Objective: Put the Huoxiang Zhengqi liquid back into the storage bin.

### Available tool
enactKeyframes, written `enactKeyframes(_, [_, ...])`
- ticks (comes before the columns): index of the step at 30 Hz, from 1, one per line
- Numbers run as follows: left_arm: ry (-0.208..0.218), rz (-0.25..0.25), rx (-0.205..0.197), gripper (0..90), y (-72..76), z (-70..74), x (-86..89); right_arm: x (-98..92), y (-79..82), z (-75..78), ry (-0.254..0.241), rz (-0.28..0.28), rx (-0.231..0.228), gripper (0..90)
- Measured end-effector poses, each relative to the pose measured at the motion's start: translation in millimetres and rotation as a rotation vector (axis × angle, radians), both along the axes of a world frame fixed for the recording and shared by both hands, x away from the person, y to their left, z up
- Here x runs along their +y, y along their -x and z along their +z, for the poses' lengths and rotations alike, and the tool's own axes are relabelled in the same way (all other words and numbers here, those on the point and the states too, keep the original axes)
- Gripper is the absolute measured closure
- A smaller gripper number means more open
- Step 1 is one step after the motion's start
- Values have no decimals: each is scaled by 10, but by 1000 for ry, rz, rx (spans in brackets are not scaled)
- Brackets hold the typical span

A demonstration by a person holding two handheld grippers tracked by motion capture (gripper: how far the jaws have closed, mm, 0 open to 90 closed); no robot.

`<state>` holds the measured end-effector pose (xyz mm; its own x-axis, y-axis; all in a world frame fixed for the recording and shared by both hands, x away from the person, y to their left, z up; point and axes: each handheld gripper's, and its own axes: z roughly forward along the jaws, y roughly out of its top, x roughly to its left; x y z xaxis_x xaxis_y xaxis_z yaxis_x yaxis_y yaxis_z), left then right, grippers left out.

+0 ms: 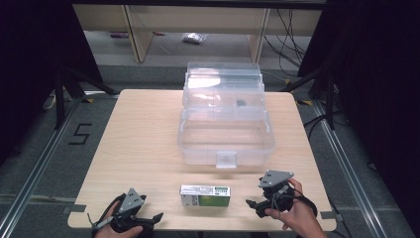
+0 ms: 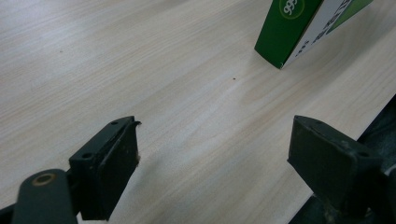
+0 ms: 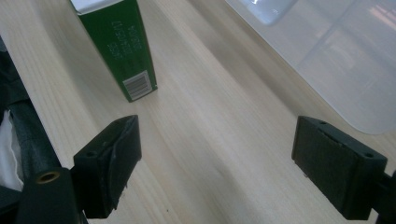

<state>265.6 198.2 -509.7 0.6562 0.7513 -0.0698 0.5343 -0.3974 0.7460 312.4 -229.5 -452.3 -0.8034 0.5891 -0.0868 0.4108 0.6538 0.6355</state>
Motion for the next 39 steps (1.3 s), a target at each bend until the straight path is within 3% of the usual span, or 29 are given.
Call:
enactKeyframes(2, [24, 15, -5, 155, 0, -7, -11, 10, 5, 27, 19, 8, 3, 169])
enactKeyframes(5, [-1, 1, 0, 154, 1, 1, 2, 30, 0, 35, 28, 21, -4, 170])
enactKeyframes(8, [16, 15, 5, 154, -1, -3, -12, 58, -3, 38, 21, 17, -5, 170])
enactKeyframes(17, [-2, -1, -2, 155, -4, 5, 9, 156, -25, 122, 34, 39, -28, 172])
enactKeyframes(20, [17, 10, -1, 154, 0, -1, -5, 224, -16, 153, 41, 67, -31, 174])
enactKeyframes(24, [-1, 18, 0, 154, -3, 4, 5, 294, -6, 186, 64, 101, -26, 174])
enactKeyframes(27, [9, 14, 1, 154, 3, 2, -6, 363, -1, 200, 78, 122, -44, 175])
enactKeyframes(32, [-1, 15, -4, 154, -7, 3, 6, 473, 27, 210, 80, 145, -25, 176])
enactKeyframes(37, [-19, 5, 11, 155, -5, 22, 18, 586, 27, 238, 109, 178, -15, 178])
enactKeyframes(39, [-9, 16, -2, 154, -1, 8, 10, 653, 2, 269, 143, 207, -21, 178])
